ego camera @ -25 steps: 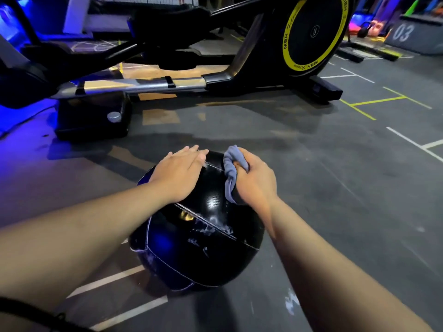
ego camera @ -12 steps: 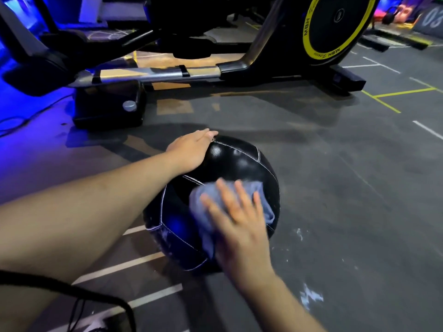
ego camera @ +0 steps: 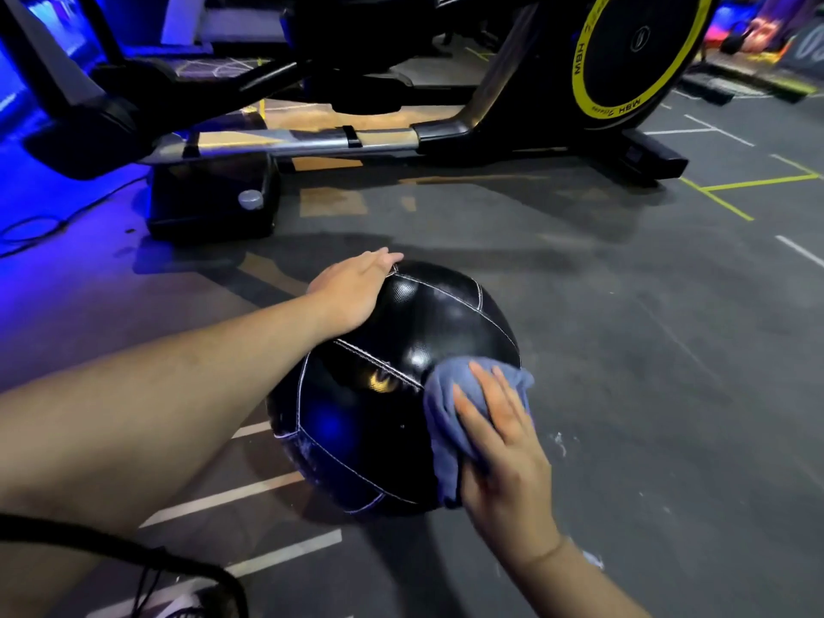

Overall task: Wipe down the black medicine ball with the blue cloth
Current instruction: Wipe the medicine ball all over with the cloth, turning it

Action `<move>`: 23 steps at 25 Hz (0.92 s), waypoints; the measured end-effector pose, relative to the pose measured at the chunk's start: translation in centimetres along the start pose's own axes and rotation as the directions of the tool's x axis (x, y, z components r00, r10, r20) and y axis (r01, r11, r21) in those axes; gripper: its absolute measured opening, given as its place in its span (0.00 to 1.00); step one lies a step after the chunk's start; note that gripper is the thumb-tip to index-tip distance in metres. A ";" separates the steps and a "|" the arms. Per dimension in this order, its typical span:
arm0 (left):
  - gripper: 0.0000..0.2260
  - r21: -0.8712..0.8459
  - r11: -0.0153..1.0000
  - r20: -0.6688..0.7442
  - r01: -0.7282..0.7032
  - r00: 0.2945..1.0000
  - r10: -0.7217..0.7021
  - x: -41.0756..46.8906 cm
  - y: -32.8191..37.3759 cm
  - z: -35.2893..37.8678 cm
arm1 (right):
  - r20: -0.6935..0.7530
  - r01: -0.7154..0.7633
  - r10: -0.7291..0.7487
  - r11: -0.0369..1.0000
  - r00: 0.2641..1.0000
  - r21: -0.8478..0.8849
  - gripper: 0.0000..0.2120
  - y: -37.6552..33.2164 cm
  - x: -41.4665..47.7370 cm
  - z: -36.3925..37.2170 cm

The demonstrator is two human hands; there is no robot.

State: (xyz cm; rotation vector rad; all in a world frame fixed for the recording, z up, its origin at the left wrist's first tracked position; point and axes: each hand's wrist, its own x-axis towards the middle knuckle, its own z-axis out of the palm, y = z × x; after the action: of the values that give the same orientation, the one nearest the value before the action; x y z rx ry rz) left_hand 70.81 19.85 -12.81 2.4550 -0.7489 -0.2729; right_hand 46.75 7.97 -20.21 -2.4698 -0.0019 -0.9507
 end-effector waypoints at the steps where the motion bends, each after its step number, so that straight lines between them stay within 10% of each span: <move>1: 0.29 0.013 1.000 0.006 -0.017 1.000 0.017 -0.2 0.2 0.1 | -0.004 0.013 -0.013 1.000 1.000 -0.006 0.17 0.6 -1.7 -0.4; 11: 0.22 -0.192 0.981 -0.016 0.042 0.999 -0.046 0.1 1.2 0.1 | 0.247 0.241 -0.175 0.932 0.953 -0.271 0.28 -6.1 6.2 2.2; 23: 0.26 -0.001 1.000 0.031 -0.015 0.999 0.015 0.0 1.8 0.4 | 0.100 0.245 -0.241 0.969 0.965 -0.028 0.12 3.0 0.5 -2.8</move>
State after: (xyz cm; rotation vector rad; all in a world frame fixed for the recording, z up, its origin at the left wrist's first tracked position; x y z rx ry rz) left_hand 69.90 18.40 -12.07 2.4485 -0.7791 -0.3059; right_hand 45.86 4.03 -19.41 -2.5924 -0.3288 -0.9367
